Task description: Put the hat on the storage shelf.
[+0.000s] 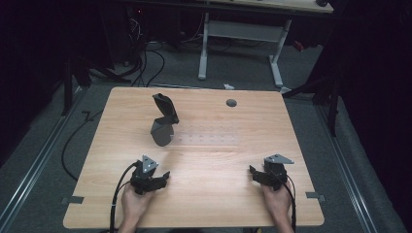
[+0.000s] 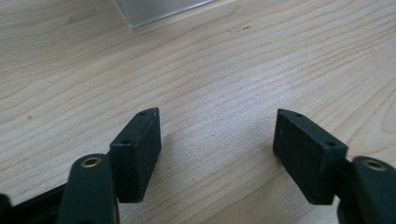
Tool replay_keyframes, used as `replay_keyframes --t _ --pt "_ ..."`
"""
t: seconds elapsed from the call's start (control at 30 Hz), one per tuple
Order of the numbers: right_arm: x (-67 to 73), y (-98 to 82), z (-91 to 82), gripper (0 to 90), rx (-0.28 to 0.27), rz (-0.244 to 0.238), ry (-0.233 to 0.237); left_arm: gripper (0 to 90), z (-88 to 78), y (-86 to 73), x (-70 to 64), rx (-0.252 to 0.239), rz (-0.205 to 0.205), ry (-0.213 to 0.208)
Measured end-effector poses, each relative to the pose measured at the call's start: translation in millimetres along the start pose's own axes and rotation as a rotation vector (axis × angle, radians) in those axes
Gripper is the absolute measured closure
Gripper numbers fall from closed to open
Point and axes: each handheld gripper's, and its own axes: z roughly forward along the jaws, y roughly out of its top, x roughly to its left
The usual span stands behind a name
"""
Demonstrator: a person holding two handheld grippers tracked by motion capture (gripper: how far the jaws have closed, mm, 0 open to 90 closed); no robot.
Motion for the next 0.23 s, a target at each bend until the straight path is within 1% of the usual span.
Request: replay_keyframes --t 0.13,0.23 --pt "0.0 0.0 0.0 32.7 0.0 0.0 0.0 29.8 0.5 -0.3 -0.6 -0.004 -0.003 0.009" --pt "0.0 -0.1 0.0 32.6 0.0 0.0 0.0 29.3 0.6 -0.3 -0.8 -0.002 -0.004 0.007"
